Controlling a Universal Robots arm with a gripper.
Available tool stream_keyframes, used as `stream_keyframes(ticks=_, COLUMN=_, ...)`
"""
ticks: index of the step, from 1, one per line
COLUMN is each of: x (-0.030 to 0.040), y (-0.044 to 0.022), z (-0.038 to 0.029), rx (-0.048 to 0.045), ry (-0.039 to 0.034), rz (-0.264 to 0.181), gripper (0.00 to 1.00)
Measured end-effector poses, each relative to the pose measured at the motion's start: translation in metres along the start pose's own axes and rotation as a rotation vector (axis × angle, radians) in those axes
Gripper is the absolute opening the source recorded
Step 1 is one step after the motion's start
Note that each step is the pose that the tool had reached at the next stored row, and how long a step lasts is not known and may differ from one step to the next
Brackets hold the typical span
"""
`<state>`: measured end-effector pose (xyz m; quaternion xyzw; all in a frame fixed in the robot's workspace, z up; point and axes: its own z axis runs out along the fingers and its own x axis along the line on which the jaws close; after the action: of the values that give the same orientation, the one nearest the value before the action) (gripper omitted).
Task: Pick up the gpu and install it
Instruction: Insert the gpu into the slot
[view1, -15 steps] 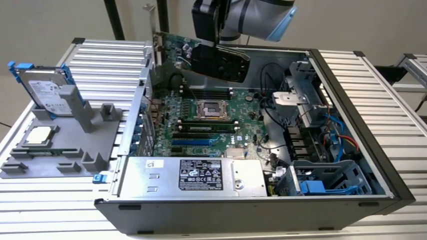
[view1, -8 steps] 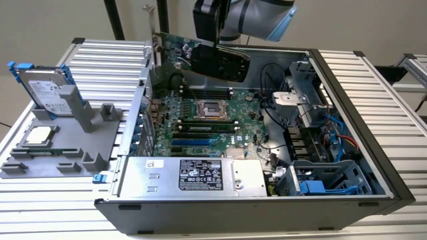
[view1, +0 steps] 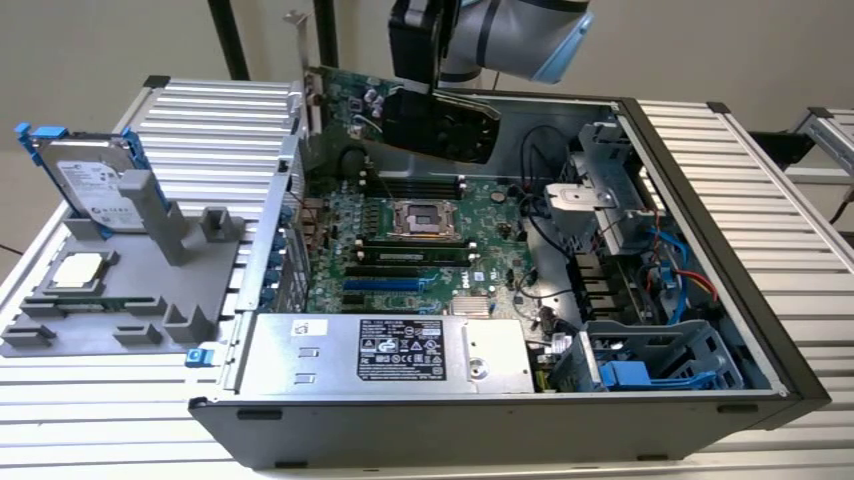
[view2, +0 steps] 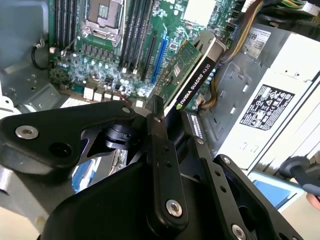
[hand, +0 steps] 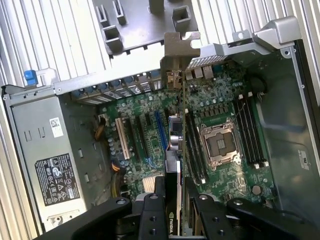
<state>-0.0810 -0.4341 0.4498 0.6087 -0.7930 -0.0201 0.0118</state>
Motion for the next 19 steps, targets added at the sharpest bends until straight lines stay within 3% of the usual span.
stream_keyframes(ticks=8, x=0.0000, y=0.0000, z=0.0000, rx=-0.0003, ry=0.0019, rz=-0.041, gripper=0.00)
stream_keyframes(ticks=19, x=0.0000, y=-0.0001, z=0.0000, rx=-0.0009, ry=0.0071, rz=-0.153, gripper=0.00)
